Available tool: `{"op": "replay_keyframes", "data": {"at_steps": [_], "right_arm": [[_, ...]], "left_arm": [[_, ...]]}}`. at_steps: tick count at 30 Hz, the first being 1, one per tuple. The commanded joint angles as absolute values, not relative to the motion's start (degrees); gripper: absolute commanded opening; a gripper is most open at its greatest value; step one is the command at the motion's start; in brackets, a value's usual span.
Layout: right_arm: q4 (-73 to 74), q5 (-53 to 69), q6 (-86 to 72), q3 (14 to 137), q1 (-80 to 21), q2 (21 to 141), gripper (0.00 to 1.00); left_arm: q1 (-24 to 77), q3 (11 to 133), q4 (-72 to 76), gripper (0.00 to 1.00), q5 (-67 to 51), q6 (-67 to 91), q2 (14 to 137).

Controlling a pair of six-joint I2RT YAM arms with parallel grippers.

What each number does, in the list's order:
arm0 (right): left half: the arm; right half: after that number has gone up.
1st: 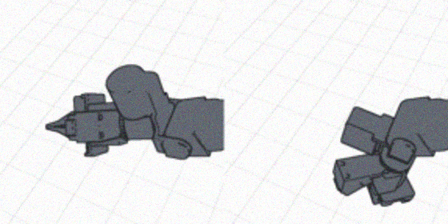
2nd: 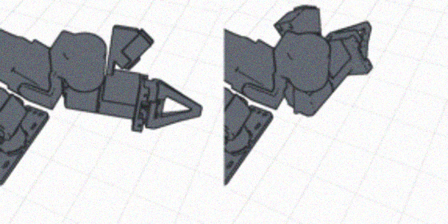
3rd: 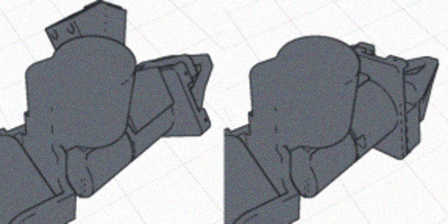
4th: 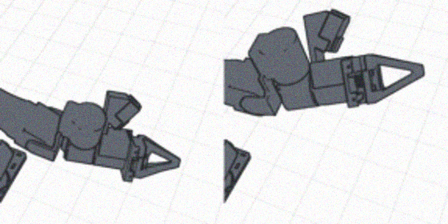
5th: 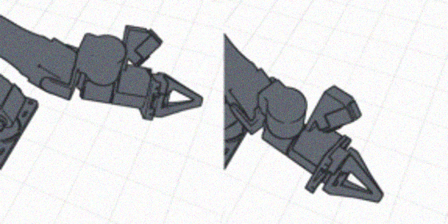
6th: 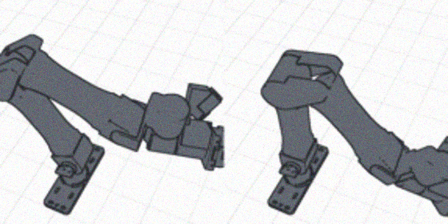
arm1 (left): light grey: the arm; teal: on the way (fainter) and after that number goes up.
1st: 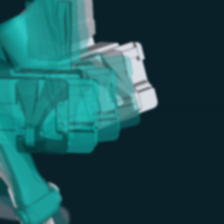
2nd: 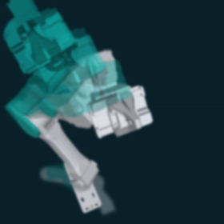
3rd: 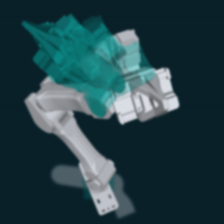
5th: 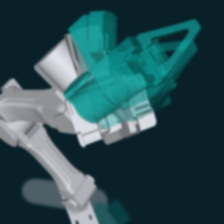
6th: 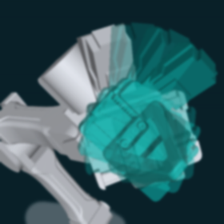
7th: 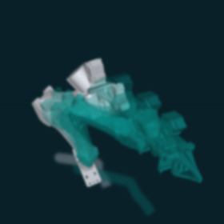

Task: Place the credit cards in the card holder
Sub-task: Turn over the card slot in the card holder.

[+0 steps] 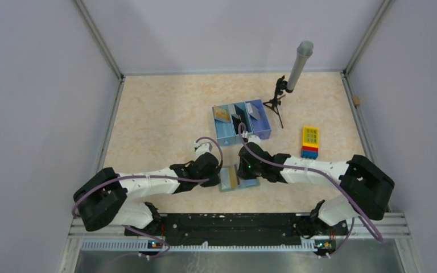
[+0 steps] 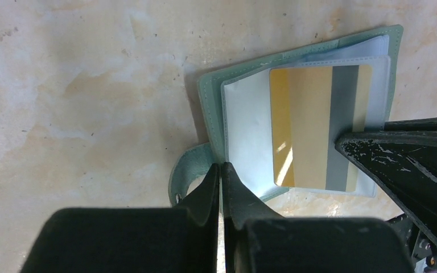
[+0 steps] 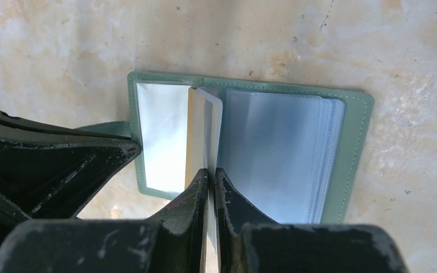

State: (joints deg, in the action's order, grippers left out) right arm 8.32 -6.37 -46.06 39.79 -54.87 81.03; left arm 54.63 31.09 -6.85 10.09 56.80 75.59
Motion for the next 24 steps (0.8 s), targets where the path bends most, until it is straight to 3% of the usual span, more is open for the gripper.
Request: {"op": "replay_keyframes", "data": {"at_steps": [1,24], "right_arm": [[16.37,-14.52,-43.84,45.33,-57.38,83.6,0.05],[26.87,-25.47,-42.17,55.46,-60.67,87.32,0.1]], "left_arm": [[54.58,31.82,-3.82,0.0,10.51,57.28,74.33],[54.58,31.28,2.09,0.0,10.89,59.02,74.92]]}}
